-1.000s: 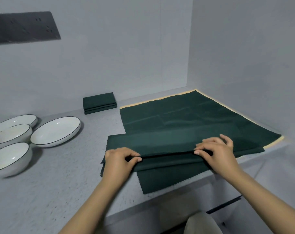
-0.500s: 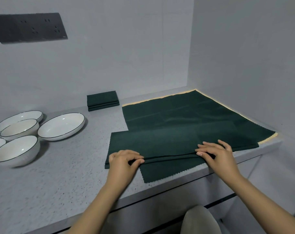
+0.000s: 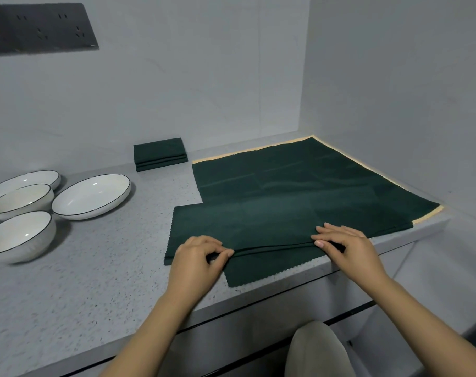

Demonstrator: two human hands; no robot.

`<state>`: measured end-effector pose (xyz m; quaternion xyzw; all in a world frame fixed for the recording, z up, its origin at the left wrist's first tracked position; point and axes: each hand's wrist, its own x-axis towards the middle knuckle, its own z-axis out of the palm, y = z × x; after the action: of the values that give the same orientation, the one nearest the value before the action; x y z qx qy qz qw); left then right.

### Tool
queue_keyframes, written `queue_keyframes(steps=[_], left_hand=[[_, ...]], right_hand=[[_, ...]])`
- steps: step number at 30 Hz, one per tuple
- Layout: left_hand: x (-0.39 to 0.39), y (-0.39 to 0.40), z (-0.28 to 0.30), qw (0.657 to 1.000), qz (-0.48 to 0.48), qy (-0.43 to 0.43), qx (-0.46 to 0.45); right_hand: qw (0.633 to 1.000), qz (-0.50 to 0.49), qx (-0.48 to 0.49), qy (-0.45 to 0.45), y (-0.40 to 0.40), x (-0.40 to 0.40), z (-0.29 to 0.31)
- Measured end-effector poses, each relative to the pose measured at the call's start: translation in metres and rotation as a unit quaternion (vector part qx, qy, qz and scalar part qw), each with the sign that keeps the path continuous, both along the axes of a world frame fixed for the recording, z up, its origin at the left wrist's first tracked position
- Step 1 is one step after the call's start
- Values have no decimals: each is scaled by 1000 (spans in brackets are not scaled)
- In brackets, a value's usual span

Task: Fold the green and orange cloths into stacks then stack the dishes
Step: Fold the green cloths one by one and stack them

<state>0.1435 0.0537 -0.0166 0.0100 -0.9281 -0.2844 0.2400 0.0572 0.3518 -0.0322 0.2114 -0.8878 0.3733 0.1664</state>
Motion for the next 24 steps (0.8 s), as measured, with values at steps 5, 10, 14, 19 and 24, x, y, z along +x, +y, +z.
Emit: queue_keyframes(steps=[5, 10, 14, 19, 24], left_hand=[[-11, 12, 15, 999, 30, -32, -30], [-38, 40, 27, 997, -10, -59, -51], [-68, 63, 33, 994, -45, -68, -74], [-104, 81, 36, 975, -61, -161, -144], [-127, 89, 20, 938, -54, -280, -198]], right_hand=[[997, 30, 66, -33, -3, 8, 10], [993, 37, 99, -50, -7, 12, 19], [992, 31, 106, -59, -6, 13, 20], [989, 28, 124, -74, -9, 11, 26], [985, 22, 150, -88, -7, 8, 29]])
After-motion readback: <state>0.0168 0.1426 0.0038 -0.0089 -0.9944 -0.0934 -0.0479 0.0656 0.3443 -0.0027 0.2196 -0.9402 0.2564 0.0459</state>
